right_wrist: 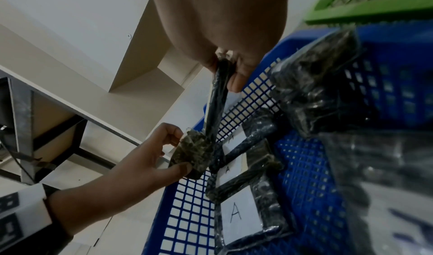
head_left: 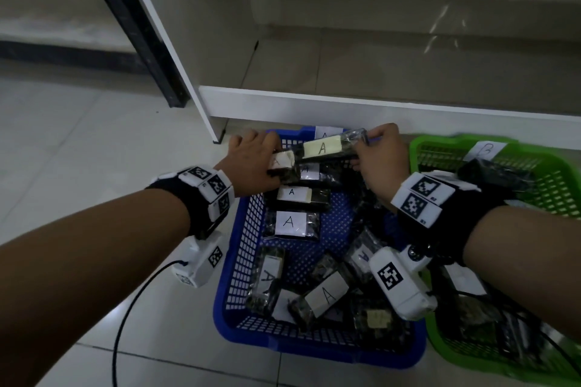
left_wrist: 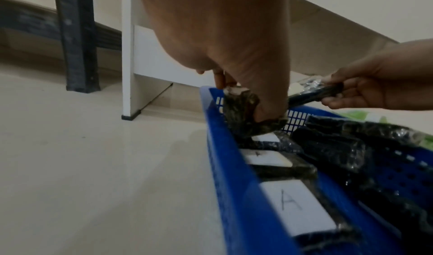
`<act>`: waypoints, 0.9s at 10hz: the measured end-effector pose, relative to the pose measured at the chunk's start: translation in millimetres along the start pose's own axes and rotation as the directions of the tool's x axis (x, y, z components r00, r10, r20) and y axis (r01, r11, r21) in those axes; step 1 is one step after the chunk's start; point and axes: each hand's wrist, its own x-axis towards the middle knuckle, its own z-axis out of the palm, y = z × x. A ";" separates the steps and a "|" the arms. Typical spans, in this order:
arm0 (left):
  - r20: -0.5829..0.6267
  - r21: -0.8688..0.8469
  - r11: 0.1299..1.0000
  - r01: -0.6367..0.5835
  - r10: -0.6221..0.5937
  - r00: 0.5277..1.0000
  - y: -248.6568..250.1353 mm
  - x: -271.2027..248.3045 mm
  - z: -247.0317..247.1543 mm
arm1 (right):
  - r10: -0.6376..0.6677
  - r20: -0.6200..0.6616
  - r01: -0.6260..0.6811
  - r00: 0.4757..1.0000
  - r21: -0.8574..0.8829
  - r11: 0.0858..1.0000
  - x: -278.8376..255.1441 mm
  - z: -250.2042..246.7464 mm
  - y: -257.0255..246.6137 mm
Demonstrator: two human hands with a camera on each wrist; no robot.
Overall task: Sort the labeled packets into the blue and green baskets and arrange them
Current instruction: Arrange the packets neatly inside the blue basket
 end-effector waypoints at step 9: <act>0.327 -0.161 0.976 -0.149 0.195 0.925 94.1 0.7 43.2 | -0.156 0.392 0.297 0.907 -0.329 0.897 8.1 -65.7 -10.0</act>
